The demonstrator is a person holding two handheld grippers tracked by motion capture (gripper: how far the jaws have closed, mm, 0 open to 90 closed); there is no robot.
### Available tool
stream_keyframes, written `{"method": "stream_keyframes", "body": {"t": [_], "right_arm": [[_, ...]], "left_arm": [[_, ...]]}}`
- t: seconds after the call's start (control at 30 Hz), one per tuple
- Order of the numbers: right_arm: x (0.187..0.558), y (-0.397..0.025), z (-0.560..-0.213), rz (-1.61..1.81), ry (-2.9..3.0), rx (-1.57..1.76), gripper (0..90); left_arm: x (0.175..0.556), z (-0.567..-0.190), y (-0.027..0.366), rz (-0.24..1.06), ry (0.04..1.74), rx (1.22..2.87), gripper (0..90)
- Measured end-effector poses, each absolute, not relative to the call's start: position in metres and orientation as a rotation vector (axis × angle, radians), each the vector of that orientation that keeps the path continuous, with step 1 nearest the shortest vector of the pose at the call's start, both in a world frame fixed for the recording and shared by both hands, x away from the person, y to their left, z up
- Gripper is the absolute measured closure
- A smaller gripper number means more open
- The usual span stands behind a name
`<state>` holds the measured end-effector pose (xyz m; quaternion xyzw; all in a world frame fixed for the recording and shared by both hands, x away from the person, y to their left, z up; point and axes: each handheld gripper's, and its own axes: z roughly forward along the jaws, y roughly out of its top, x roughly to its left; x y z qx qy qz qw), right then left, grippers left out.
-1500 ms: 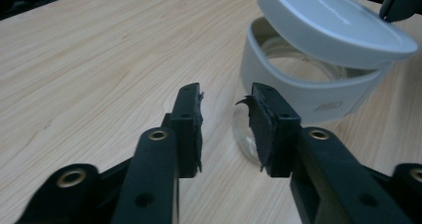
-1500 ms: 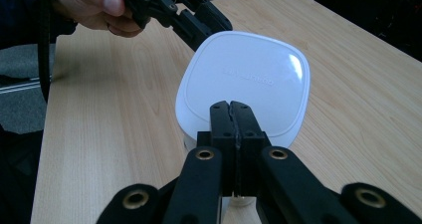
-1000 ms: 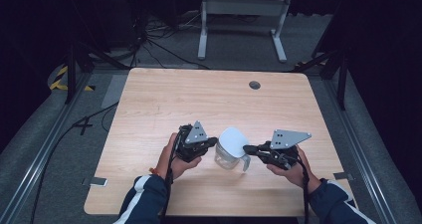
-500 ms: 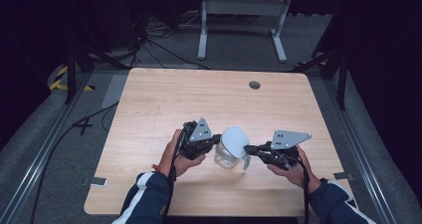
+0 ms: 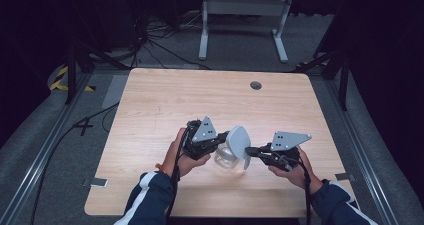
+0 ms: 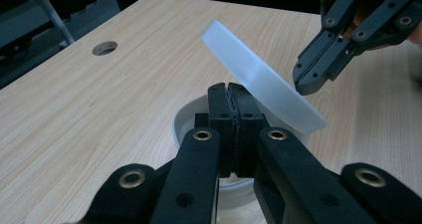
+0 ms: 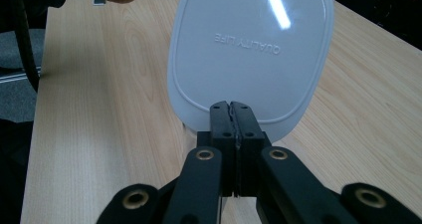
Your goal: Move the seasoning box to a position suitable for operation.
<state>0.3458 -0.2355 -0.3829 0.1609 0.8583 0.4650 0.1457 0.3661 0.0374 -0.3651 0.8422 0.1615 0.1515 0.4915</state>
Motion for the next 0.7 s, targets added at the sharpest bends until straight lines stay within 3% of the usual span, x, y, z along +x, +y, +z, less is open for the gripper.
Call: {"method": "stream_keyframes", "body": {"t": [0.7], "right_arm": [[0.347, -0.237, -0.386, 1.314, 2.486, 0.467, 89.9]], "left_arm": [[0.358, -0.348, 0.009, 0.378, 0.281, 2.071, 89.3]]}}
